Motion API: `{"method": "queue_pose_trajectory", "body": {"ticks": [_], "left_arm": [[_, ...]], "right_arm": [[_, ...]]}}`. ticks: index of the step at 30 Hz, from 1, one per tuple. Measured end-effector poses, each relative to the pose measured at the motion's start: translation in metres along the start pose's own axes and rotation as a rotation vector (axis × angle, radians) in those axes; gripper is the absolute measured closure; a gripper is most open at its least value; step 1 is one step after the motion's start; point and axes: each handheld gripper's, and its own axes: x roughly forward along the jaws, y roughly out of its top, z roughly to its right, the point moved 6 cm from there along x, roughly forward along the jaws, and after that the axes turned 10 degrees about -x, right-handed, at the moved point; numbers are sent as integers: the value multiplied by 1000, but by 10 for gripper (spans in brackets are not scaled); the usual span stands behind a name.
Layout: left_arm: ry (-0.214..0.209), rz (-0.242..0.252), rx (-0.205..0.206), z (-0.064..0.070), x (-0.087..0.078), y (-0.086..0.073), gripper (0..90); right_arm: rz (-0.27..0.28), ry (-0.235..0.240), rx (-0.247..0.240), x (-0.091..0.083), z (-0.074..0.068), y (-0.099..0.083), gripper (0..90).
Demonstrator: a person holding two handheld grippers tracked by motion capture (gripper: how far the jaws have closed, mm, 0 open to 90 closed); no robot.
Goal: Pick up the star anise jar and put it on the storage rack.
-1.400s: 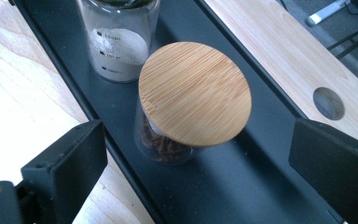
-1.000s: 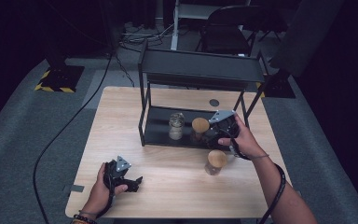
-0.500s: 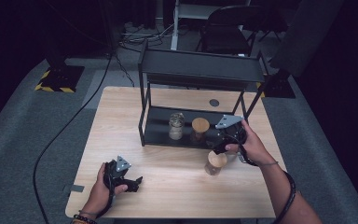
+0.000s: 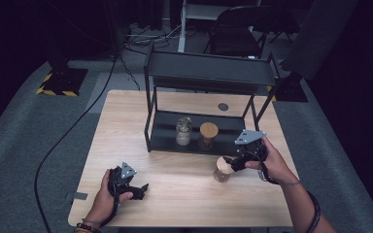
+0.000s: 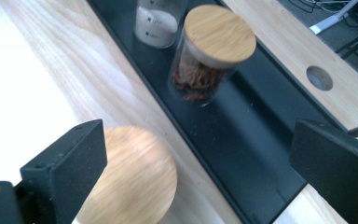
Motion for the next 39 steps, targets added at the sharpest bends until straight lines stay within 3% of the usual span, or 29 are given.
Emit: {"method": "queue_pose_trajectory", "body": {"ticks": [14,33,39], "left_arm": [[0,-1,-1,0,0,0,0],[0,0,0,0,0,0,0],[0,-1,-1,0,0,0,0]], "right_arm": [[-23,-14,-9,-12,-15,-30,39],[-45,19,31,-13,-36,-69,39],[-81,-9,12,-12,-37,-87,39]]}}
